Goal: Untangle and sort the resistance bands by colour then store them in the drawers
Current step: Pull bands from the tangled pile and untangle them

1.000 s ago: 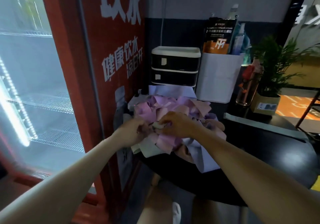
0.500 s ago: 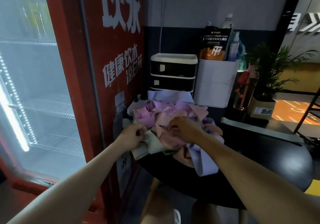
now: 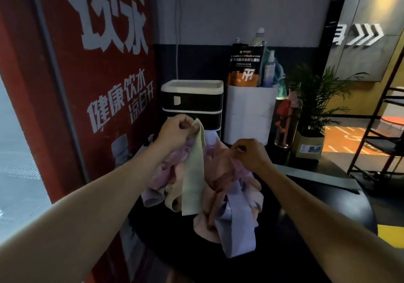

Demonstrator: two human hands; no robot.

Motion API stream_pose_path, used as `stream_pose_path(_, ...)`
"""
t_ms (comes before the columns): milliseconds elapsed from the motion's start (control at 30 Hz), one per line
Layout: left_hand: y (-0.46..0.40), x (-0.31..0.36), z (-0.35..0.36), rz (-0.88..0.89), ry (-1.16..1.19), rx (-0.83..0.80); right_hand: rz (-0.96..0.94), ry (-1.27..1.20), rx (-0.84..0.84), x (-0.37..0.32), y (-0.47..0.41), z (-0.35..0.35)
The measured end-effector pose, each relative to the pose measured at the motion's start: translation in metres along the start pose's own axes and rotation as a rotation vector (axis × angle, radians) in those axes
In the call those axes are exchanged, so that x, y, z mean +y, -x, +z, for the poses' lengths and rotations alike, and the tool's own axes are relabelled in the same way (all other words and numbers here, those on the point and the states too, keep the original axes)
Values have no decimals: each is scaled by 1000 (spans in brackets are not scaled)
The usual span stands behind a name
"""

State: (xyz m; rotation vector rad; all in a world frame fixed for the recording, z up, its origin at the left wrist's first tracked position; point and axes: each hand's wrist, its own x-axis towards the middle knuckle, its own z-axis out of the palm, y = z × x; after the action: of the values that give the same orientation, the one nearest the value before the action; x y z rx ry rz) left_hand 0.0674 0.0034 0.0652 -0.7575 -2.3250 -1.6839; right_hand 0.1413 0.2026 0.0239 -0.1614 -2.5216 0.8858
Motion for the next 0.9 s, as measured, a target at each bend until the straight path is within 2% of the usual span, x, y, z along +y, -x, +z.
stream_pose_path(167,-38,17,30,1,-45,-4,-5,10,-81,20,-12,-3)
stream_pose_path(267,-54,29,52,-4,-54,-4,-21,-109,-102,19,-24,-15)
stream_pose_path(333,-62,36,66,-6,-65,-25,30,-319,-106,17,-28,-25)
stream_pose_path(433,-70,46,85,-30,-79,-37,188,-781,-182,13,-25,-37)
stream_pose_path(500,-76,52,94,-45,-56,-11,231,-908,-241,14,-23,-45)
stream_pose_path(567,-82,60,100,-43,-19,26,219,-916,-279,17,-22,-51)
stream_pose_path(733,-97,77,109,-82,97,111,221,-757,-266,26,-27,-57)
stream_pose_path(900,-100,84,118,-143,203,23,168,-569,-197,15,-36,-51)
